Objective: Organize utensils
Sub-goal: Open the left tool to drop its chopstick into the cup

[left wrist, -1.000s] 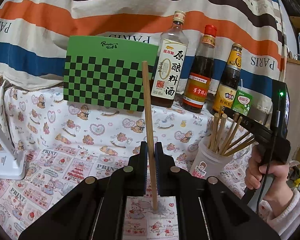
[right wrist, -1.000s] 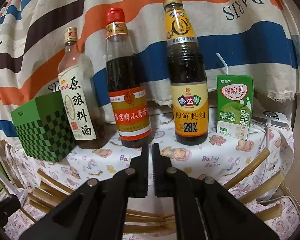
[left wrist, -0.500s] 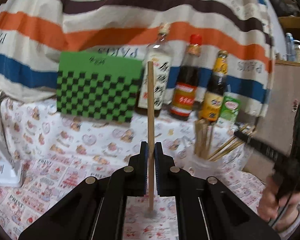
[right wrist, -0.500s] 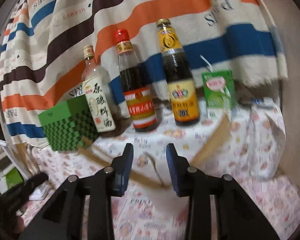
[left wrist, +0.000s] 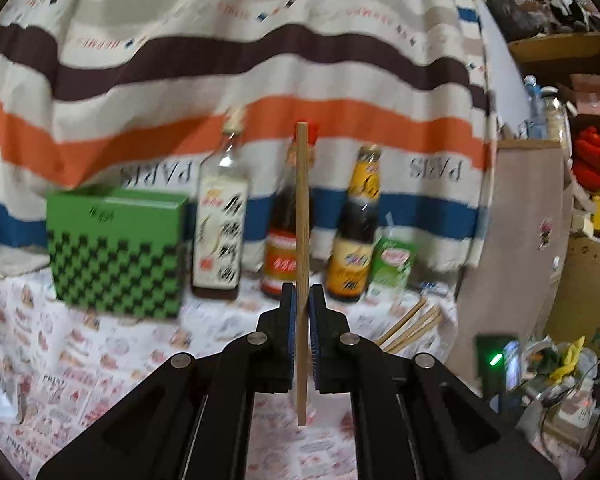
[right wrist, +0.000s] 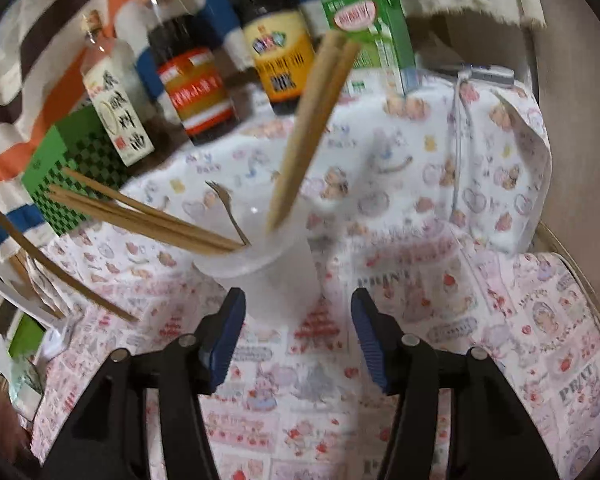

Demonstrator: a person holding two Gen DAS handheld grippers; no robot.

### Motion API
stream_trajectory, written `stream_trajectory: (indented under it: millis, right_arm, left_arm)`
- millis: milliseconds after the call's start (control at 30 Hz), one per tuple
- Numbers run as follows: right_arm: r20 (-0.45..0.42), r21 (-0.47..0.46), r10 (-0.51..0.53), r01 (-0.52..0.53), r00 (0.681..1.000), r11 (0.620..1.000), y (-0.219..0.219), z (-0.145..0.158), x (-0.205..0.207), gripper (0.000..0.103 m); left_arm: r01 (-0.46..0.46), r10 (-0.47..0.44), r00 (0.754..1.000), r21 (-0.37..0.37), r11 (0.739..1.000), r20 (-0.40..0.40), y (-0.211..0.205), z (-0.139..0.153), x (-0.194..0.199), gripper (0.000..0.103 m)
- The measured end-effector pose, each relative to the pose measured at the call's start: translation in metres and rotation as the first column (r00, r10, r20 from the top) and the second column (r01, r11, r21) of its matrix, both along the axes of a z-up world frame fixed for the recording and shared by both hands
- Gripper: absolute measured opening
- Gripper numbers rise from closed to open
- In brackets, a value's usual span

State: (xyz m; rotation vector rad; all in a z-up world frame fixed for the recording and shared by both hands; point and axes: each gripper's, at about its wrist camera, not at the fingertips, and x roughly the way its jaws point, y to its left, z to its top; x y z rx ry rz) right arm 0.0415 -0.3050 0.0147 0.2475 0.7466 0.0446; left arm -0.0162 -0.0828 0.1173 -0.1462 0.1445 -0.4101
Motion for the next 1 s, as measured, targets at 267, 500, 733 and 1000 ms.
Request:
stream_trajectory:
  millis: [267, 500, 733, 1000]
  right_arm:
    - [0.005, 0.077, -0.030, 0.030, 1.000, 0.997, -0.016, 0.004, -0.002, 0.060]
    - [-0.014, 0.112, -0.075, 0.076, 0.997, 0.991, -0.031, 0.003, 0.002, 0.060]
    - [-0.014, 0.051, -0.086, 0.086, 0.996, 0.995, -0.029, 0.003, 0.005, 0.062]
    - [-0.003, 0.043, -0.089, 0.089, 0.996, 0.995, -0.031, 0.004, 0.005, 0.063]
  left_arm:
    - [0.018, -0.018, 0.996, 0.002, 1.000, 0.088, -0.044, 0.037, 0.010, 0.005]
    - [-0.042, 0.035, 0.997, 0.101, 0.994, 0.071, -0.082, 0.017, 0.053, 0.006]
    - [-0.045, 0.057, 0.997, 0.226, 0.973, -0.044, -0.100, -0.031, 0.083, 0.007]
    - [-0.090, 0.103, 0.994, 0.260, 0.961, -0.034, -0.088, -0.040, 0.078, 0.045]
